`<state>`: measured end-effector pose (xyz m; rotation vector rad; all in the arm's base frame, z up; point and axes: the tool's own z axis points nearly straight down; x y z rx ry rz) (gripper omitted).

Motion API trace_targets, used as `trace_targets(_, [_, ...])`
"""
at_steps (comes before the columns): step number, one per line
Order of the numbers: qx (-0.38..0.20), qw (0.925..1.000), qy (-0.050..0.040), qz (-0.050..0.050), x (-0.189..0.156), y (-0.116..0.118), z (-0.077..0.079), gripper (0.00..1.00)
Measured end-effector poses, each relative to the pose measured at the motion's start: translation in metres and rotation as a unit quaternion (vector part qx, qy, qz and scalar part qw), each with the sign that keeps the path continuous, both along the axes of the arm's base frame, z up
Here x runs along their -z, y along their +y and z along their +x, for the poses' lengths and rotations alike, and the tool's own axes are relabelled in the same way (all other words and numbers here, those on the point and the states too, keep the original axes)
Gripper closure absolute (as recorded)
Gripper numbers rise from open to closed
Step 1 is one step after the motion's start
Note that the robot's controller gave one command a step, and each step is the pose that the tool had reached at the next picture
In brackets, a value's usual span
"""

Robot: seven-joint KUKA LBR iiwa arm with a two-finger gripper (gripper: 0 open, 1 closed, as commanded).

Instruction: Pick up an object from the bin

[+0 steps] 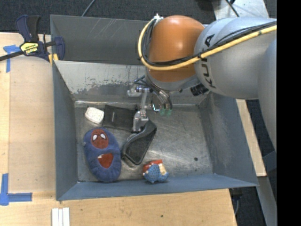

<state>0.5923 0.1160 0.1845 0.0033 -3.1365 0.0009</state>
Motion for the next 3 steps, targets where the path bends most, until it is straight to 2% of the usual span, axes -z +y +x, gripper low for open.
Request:
trace_targets(1, [-0.021, 0.9998, -0.0032, 0.000, 0.102, -0.034, 0.033, 0.00])
trace_targets(2, [-0.021, 0.9998, -0.0047, 0.001, 0.098, -0.032, 0.034, 1.00])
trace_targets(3, [-0.024, 0.9997, -0.0089, 0.000, -0.046, -0.051, 0.027, 1.00])
